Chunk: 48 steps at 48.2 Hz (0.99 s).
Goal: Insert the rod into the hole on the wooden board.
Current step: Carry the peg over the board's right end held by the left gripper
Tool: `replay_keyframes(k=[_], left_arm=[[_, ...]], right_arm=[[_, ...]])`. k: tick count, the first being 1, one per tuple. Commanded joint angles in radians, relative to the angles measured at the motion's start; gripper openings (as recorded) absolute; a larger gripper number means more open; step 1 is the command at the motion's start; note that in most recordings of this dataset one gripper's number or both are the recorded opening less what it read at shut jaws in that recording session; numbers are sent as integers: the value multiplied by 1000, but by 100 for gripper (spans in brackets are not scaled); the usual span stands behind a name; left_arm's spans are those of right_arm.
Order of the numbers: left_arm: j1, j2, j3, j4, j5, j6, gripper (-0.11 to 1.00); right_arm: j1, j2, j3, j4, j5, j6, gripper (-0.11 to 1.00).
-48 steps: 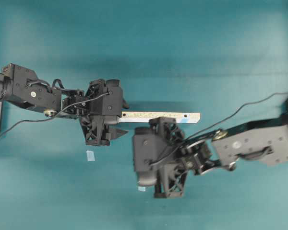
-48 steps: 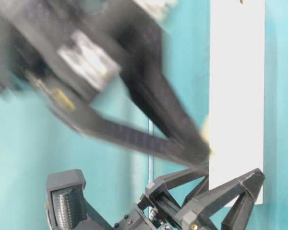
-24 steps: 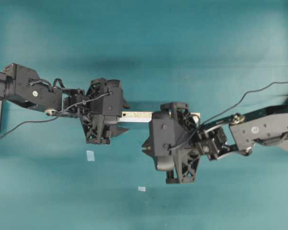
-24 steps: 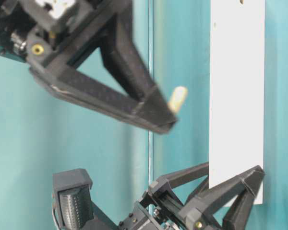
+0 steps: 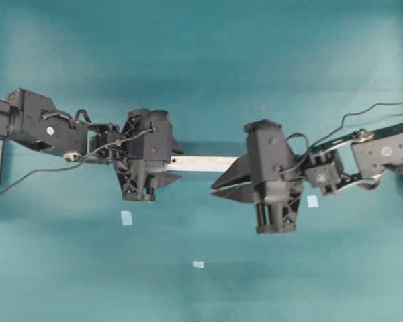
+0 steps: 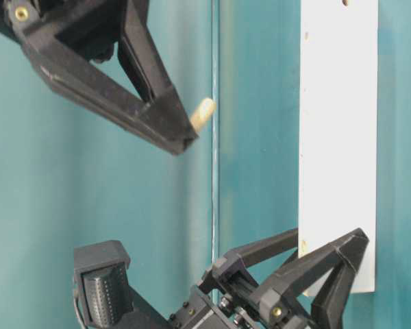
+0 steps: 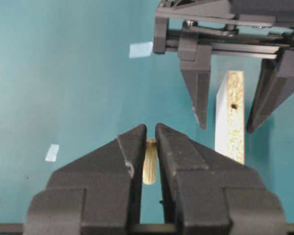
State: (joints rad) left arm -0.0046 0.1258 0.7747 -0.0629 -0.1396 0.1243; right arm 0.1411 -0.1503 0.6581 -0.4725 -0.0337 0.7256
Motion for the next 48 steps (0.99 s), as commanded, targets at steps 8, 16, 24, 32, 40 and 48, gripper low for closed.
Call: replay_keyframes(k=[8, 16, 24, 32, 40, 48], left_arm=[[3, -12, -3, 2, -11, 5, 69], [8, -12, -5, 3, -11, 5, 68], [14, -12, -6, 2, -11, 5, 68], [15, -12, -6, 2, -11, 5, 68], [17, -12, -5, 2, -11, 5, 68], [18, -12, -5, 2, -11, 5, 68]], right_arm=[[-60, -63, 61, -14, -124, -28, 10], [-106, -86, 109, -14, -216, -75, 10], [-133, -104, 161, 11, -310, -124, 10], [-150, -115, 218, 66, -417, -179, 10], [-164, -115, 275, 192, -525, -302, 10], [-161, -117, 336, 354, -647, -445, 10]])
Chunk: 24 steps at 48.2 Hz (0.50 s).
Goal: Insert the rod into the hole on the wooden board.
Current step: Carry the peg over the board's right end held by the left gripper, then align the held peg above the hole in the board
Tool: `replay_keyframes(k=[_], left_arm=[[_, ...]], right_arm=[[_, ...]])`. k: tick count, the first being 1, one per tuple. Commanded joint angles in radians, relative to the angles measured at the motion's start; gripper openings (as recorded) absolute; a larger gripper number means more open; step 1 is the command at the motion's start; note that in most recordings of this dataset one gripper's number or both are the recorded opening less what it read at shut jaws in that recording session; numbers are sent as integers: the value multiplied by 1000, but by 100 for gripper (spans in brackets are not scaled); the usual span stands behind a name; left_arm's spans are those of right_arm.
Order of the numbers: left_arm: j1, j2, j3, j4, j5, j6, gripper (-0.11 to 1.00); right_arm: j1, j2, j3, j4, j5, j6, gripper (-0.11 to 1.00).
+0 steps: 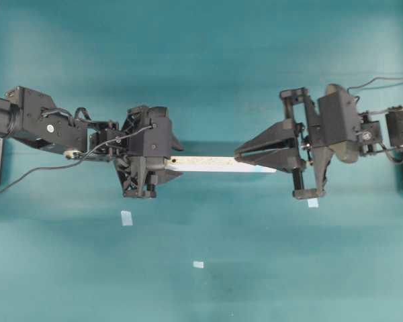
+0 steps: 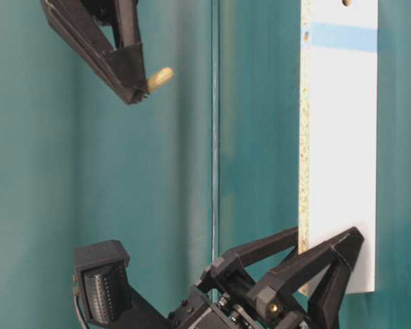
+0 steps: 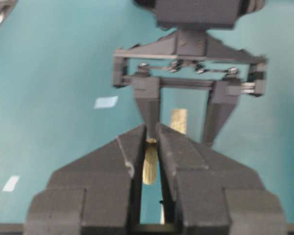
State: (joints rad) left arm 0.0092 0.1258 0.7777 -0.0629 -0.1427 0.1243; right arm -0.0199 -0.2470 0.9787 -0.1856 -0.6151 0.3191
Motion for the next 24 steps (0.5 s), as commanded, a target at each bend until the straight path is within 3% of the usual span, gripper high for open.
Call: replay_keyframes(k=[1, 10, 24], left_arm=[[5, -12, -6, 3, -8, 5, 68], [5, -12, -8, 2, -8, 6, 68], [5, -12, 0, 3, -8, 9, 64]], right_arm=[[2, -20, 23, 81, -81, -49, 10], [14, -20, 92, 161, -187, -92, 10], [17, -20, 143, 176, -206, -94, 10]])
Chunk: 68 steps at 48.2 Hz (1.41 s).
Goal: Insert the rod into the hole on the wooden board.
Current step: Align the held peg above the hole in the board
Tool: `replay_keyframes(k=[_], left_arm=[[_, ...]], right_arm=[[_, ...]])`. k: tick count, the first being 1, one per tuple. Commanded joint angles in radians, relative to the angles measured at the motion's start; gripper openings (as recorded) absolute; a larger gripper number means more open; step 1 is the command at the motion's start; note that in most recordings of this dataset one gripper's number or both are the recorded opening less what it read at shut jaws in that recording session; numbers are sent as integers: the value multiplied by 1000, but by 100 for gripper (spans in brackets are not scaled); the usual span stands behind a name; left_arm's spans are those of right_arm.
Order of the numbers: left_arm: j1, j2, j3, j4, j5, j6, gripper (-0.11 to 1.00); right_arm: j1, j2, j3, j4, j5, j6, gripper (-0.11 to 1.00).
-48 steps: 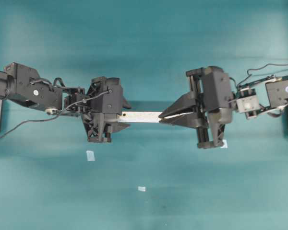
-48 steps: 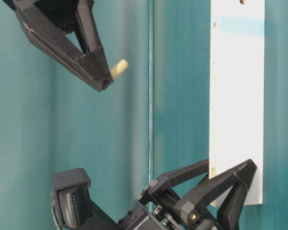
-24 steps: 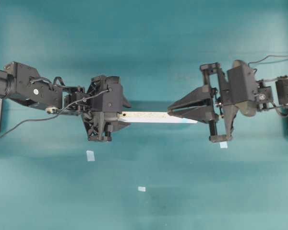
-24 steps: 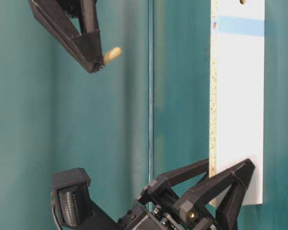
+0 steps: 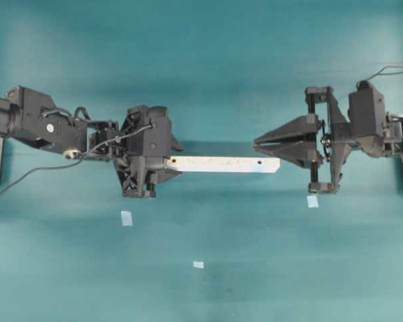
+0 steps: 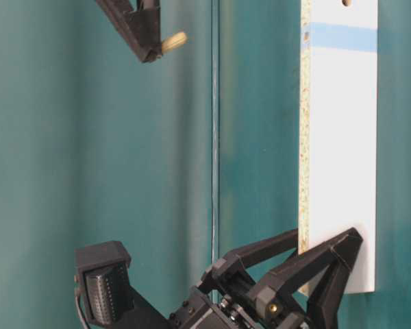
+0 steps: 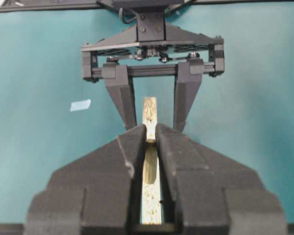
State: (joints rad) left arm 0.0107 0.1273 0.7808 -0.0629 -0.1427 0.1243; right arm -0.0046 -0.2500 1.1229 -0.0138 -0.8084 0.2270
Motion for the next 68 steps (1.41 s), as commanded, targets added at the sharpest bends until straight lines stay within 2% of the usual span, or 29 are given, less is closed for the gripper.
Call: replay_keyframes(k=[1, 11, 21, 30, 41, 53, 68], left_arm=[[5, -14, -3, 2, -8, 8, 63], [0, -14, 8, 3, -8, 6, 48], [0, -14, 5, 3, -8, 5, 46], [-2, -14, 3, 2, -8, 6, 42], [-2, -14, 6, 2, -6, 5, 33], [-3, -14, 6, 2, -5, 2, 33], [-3, -14, 6, 3, -3, 0, 33]], right_arm=[[3, -17, 0, 6, -12, -2, 10], [2, -17, 17, 15, -14, -5, 10], [3, -2, 26, 17, -26, -6, 10], [2, 43, 28, 17, -94, -6, 10], [2, 106, 29, 17, -161, -6, 10], [3, 153, 51, 18, -227, -6, 10], [2, 232, 92, 38, -367, -6, 10]])
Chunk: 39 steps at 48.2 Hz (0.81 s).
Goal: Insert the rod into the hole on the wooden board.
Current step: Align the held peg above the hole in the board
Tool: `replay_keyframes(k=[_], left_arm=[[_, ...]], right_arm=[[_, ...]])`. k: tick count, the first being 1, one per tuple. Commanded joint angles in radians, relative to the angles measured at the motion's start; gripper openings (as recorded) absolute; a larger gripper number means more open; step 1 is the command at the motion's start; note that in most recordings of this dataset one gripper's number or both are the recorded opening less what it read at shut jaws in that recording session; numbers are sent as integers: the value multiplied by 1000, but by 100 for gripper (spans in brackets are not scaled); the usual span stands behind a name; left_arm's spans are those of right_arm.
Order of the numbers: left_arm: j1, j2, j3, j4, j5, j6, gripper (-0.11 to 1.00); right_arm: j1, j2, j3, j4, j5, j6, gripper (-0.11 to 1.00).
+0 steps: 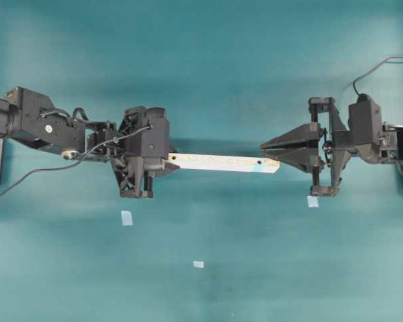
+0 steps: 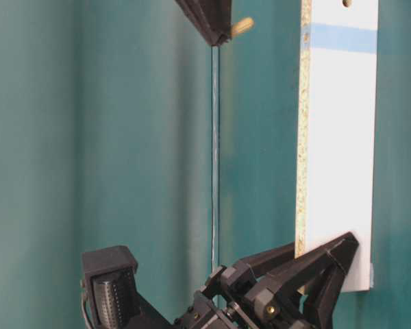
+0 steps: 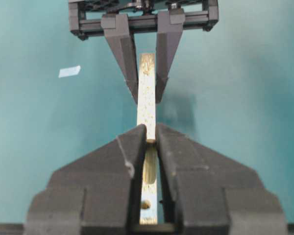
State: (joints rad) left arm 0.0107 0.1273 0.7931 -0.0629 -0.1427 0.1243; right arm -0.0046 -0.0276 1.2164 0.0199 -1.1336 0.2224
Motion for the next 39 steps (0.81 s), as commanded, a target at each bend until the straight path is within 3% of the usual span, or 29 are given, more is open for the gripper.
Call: replay_keyframes(k=[1, 20, 39], left_arm=[[-3, -14, -6, 2, -5, 0, 33], [-3, -14, -5, 2, -3, -5, 33], [-3, -14, -3, 2, -2, -5, 33]], right_arm=[[3, 15, -2, 5, -48, -2, 10], [3, 133, -35, 5, -156, -3, 10], [3, 187, -52, 5, -160, -5, 10]])
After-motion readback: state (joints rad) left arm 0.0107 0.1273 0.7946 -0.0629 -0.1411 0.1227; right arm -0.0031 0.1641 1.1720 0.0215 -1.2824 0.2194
